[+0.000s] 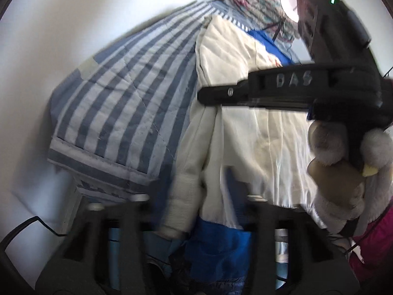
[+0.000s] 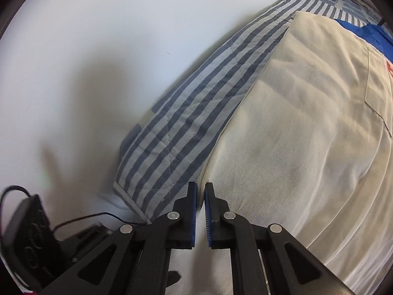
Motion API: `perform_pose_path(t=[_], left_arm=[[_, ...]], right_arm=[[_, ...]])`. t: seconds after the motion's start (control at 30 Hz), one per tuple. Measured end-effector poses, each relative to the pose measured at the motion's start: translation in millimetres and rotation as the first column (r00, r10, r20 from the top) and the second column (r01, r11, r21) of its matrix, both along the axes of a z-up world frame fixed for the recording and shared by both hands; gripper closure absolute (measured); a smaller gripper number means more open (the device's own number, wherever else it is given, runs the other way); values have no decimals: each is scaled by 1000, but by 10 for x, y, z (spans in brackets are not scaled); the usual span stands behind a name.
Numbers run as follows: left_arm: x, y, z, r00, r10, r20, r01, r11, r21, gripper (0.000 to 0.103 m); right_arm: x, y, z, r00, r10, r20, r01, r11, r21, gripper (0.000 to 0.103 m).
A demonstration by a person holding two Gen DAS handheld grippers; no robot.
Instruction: Fold large clothes
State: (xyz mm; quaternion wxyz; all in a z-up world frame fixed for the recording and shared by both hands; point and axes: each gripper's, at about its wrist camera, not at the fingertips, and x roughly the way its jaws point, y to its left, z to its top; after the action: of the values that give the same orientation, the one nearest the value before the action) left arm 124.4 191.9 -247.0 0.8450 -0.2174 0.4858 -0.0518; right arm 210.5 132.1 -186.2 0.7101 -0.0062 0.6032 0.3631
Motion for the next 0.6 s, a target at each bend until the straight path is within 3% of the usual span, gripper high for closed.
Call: perform_pose_path(t=[0.07, 0.2, 0.3, 0.43, 0.6], left_arm=[[-22, -21, 18, 1000, 0, 14, 0, 1000, 9, 87], [-140, 28, 155, 998, 18, 56, -15, 998, -53, 89], [-200, 19, 253, 996, 25, 82, -20, 998, -68, 91], [-206, -51, 380, 993, 7, 117, 1, 998, -67, 91], [-193, -94, 438, 991, -4, 132, 15, 996, -83, 92]], right_arm=[[13, -45, 8, 1000, 9, 4, -9, 1000, 25, 99], [38, -459, 166, 999, -21, 41, 15, 990, 142, 71], [179, -796, 239, 987, -127, 96, 111, 981, 158, 71], [575, -1086, 243, 952, -262, 156, 247, 963, 108, 77], [1081, -1159, 281, 913, -306, 269, 298, 952, 71, 82]])
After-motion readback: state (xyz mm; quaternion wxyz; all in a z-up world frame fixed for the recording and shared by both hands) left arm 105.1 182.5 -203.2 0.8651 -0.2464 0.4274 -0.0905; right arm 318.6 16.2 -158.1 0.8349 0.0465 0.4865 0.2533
